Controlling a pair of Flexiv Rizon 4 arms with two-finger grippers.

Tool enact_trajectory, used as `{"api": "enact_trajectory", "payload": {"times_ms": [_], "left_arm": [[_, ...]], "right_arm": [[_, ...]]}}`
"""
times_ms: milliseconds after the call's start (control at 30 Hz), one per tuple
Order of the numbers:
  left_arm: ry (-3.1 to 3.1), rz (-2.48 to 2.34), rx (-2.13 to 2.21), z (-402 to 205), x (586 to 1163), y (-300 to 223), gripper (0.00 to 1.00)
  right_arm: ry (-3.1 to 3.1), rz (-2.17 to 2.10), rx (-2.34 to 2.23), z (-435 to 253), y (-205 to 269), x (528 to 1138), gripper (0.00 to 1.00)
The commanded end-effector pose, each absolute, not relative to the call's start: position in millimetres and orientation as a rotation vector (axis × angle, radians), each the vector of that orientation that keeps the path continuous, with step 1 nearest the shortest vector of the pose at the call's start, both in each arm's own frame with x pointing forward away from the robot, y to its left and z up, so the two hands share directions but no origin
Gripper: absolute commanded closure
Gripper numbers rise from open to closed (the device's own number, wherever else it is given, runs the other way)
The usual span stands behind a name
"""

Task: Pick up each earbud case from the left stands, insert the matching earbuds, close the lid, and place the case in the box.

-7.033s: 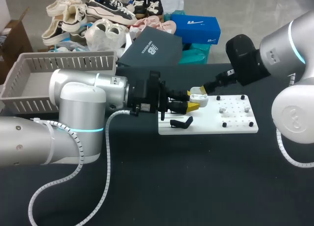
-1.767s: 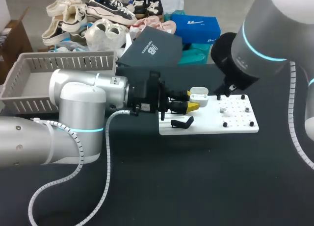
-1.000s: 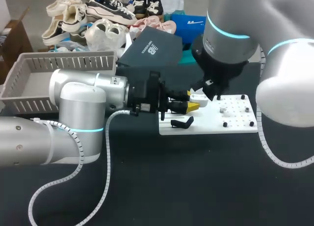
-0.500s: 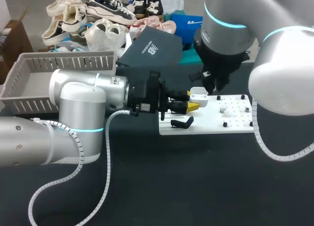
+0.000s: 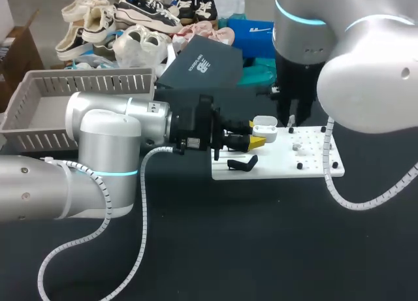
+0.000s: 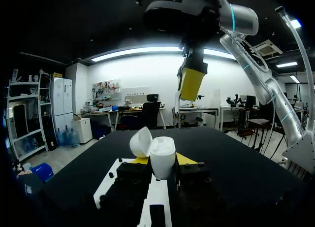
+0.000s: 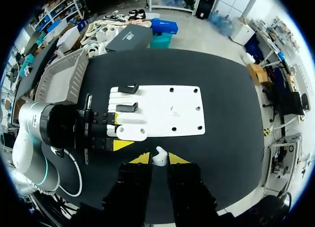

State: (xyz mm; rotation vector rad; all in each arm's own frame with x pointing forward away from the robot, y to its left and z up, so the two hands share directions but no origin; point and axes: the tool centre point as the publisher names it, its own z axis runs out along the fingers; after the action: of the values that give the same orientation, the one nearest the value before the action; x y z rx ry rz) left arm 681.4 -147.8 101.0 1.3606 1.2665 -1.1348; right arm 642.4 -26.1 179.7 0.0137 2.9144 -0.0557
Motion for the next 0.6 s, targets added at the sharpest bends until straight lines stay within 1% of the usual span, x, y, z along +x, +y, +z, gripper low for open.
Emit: {"api": "enact_trajectory", "payload": {"times_ms": [33, 400, 600], "left_arm": [[1.264, -1.140, 1.365, 100, 684, -148, 1.00], [1.264, -1.140, 1.365, 100, 684, -148, 1.00], [1.264, -1.140, 1.365, 100, 684, -148, 1.00]], "right_arm": [[2.907, -0.050, 0.015, 180, -29, 639, 1.00], [2.926, -0.055, 0.028, 180, -29, 639, 1.00], [3.051, 0.102, 0.267, 195, -16, 648, 1.00]]}}
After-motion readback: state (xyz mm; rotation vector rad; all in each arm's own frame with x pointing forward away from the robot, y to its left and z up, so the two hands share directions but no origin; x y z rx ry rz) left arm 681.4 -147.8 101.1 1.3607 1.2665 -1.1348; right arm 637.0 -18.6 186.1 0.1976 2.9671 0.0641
